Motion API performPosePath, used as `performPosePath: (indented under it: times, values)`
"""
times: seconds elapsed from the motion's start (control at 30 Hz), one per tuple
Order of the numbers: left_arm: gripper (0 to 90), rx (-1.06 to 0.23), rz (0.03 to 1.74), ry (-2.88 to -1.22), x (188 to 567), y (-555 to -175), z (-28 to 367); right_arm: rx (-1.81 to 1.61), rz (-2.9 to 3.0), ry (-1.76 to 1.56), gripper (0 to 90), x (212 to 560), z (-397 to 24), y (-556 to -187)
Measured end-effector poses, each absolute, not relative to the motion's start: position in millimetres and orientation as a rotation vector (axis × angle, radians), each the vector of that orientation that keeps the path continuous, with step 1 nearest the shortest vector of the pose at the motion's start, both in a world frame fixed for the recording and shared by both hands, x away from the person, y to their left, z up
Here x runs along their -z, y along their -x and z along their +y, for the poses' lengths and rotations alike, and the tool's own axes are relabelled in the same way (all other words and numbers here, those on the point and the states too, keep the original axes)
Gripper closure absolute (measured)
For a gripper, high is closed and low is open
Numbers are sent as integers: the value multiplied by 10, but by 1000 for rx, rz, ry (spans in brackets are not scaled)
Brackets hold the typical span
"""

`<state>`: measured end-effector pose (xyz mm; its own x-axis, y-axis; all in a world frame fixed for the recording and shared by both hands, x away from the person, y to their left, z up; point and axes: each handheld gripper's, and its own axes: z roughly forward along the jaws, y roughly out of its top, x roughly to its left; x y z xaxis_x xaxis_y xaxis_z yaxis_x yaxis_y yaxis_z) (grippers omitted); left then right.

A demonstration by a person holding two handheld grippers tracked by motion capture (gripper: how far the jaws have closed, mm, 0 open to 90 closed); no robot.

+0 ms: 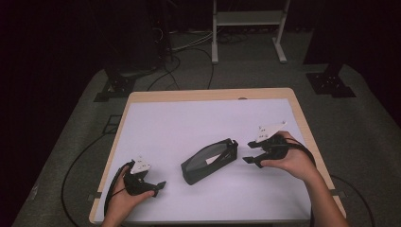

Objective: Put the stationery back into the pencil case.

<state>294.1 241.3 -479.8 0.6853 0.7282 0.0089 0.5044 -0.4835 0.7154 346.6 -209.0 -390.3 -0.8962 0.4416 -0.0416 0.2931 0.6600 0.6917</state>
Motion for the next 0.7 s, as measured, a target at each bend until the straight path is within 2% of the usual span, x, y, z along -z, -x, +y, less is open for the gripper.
performPosePath:
  times: [0.37, 0.7]
  values:
    - [42, -409, 937, -2191, 4797, -2942, 2415, -1043, 2588, -738, 274, 4127, -2360, -3427]
    - [41, -409, 938, -2190, 4798, -2942, 2414, -1015, 2558, -848, 262, 4347, -2589, -3384]
